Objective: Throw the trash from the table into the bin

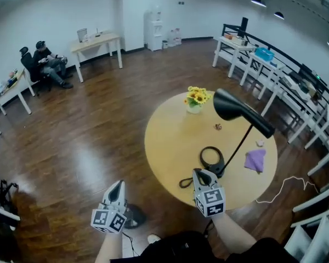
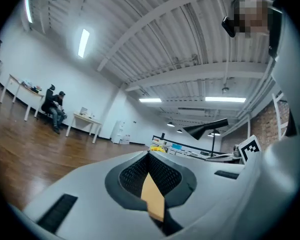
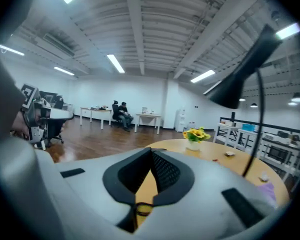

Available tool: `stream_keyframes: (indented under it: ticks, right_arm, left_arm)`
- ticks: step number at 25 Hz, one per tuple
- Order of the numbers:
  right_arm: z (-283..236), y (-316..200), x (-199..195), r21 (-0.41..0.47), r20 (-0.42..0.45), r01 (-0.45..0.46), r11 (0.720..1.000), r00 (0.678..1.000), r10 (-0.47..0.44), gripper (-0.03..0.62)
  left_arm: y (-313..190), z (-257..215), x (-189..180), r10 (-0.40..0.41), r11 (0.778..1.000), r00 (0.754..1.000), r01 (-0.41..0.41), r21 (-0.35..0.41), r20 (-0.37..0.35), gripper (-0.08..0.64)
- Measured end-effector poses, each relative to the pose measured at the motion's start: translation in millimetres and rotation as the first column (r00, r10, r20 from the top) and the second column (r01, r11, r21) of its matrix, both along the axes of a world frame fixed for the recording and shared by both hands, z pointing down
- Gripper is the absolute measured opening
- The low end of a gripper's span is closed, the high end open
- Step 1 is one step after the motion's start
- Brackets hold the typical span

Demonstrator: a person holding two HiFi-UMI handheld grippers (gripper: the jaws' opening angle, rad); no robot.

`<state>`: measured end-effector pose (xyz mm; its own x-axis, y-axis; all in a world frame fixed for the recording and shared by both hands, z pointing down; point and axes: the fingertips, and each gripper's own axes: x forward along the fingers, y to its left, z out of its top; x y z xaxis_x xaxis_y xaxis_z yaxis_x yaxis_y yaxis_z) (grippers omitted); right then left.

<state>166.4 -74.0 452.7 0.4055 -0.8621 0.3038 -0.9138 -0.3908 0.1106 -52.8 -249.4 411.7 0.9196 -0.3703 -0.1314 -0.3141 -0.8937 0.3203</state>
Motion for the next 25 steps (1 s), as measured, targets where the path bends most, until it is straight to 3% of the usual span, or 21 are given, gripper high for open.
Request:
stream_keyframes:
  ticks: [5, 10, 17, 23, 25]
  right_arm:
    - [-21.2, 133.7, 74.7, 0.069, 0.001, -0.247, 0.967, 0.969, 0.248, 0.0]
    - [-27.5, 239.2, 125.5, 0.116, 0.01, -0.398, 0.91, 0.917, 0.4, 0.0]
    - [-41.6, 316.3, 158.1, 0.201, 0.014, -0.496, 0.845, 0.863, 0.504, 0.0]
    - [-52.7, 347.8, 164.5, 0.274, 0.043, -0.584, 0.764, 0.801, 0.597, 0.001]
    - [-58.8, 346.4, 161.4, 0.296, 0.036, -0.593, 0.749, 0.791, 0.611, 0.0]
  left_arm:
    - [83.6, -14.1, 121.2, 0.227, 0.973, 0.974, -0.226, 0.034, 0.002, 0.001]
    - [163.9, -22.8, 198.0, 0.361, 0.931, 0.933, -0.36, 0.05, -0.002, 0.001]
    - [216.6, -34.9, 247.6, 0.422, 0.905, 0.906, -0.419, 0.067, -0.037, 0.001]
    - [221.7, -45.6, 250.8, 0.446, 0.893, 0.894, -0.441, 0.093, -0.04, 0.001]
    - [214.4, -50.0, 251.6, 0.455, 0.886, 0.89, -0.448, 0.117, -0.037, 0.001]
